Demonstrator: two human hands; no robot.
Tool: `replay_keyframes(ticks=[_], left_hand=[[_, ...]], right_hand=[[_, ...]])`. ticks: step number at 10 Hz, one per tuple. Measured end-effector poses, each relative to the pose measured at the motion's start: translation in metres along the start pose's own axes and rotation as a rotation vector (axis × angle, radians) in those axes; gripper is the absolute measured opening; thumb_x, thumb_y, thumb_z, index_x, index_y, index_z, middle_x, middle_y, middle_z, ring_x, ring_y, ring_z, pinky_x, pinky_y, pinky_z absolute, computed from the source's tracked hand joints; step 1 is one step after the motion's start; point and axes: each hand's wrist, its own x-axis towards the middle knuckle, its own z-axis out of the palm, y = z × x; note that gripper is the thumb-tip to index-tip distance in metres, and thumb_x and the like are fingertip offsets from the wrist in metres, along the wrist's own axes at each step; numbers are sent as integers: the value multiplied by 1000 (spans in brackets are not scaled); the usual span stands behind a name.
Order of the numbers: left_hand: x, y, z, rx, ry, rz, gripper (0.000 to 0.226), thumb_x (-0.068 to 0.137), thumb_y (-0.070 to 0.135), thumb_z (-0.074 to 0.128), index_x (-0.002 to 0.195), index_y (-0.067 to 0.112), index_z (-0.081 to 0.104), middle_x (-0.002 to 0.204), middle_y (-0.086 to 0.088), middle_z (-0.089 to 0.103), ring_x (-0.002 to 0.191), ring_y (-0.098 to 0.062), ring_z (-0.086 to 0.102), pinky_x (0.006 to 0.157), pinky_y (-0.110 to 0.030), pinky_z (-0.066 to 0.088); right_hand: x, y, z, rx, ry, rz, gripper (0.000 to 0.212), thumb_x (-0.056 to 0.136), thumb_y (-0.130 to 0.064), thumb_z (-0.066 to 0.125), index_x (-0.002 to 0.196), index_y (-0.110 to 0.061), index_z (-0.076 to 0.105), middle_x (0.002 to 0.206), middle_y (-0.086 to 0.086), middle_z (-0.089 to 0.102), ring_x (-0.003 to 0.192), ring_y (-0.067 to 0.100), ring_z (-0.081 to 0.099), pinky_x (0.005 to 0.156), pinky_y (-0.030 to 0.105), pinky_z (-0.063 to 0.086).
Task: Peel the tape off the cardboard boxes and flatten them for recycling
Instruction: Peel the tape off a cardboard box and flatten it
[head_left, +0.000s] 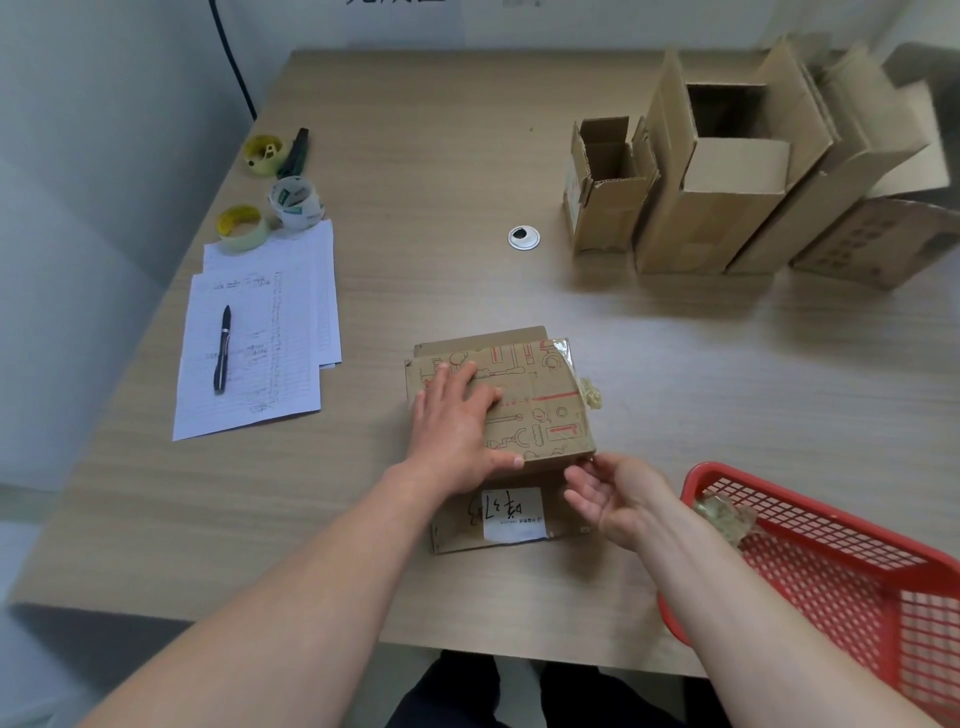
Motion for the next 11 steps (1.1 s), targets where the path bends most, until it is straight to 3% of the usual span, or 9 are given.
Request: replay_keyframes(ticks=[3, 4, 5, 7, 8, 9, 11], left_hand=[[-1, 1, 0, -6, 1, 2, 93, 69, 65, 78, 146, 35, 36, 165, 4, 4, 153, -26, -9, 123, -51, 1], [0, 0, 0, -8, 0, 4, 93, 68, 65, 78, 146, 35, 37, 165, 3, 4, 152, -25, -9, 123, -51, 0], [0, -1, -1, -7, -3, 4, 93, 68, 65, 78, 146, 35, 36, 165, 3, 4, 152, -25, -9, 123, -50, 0], [-1, 0, -2, -9, -9, -1, 94, 69, 65, 77, 147, 35, 35, 166, 4, 3, 152, -25, -11, 122, -49, -2], [-1, 0, -1, -15, -8, -4, 94, 69, 65, 78, 147, 35, 35, 166, 4, 2, 152, -24, -11, 123, -49, -2], [-2, 1, -1, -15, -6, -3, 94, 69, 65, 78, 147, 35, 35, 166, 4, 3, 152, -24, -10, 123, -49, -2], [-2, 1, -2, -8, -2, 1, 93, 70, 65, 77, 148, 35, 35, 165, 3, 3, 152, -25, -10, 123, -50, -2]], right_hand=[[-1, 9, 6, 100, -13, 11, 28, 105, -22, 45, 84, -9, 59, 57, 6, 62, 44, 14, 63, 43, 31, 56], [-1, 15, 8, 79, -3, -88, 26, 104, -13, 43, 87, -7, 61, 64, 4, 56, 55, 13, 56, 59, 33, 55], [-3, 22, 14, -10, 54, -244, 28, 100, -6, 40, 87, -6, 65, 63, 4, 51, 51, 11, 47, 52, 29, 52], [-14, 28, 11, -58, 196, -567, 26, 93, -3, 38, 71, -5, 52, 63, 13, 52, 51, 23, 50, 53, 35, 49], [-14, 15, 4, 1, 221, -415, 23, 100, -15, 38, 86, -4, 53, 75, 15, 59, 63, 24, 60, 63, 42, 54], [-8, 14, 1, -94, 142, -223, 27, 105, -22, 37, 112, -1, 53, 86, 19, 64, 78, 28, 68, 70, 44, 58], [-3, 14, 10, -101, 79, -172, 25, 102, -8, 42, 108, -2, 66, 92, 19, 72, 78, 25, 73, 55, 34, 61]])
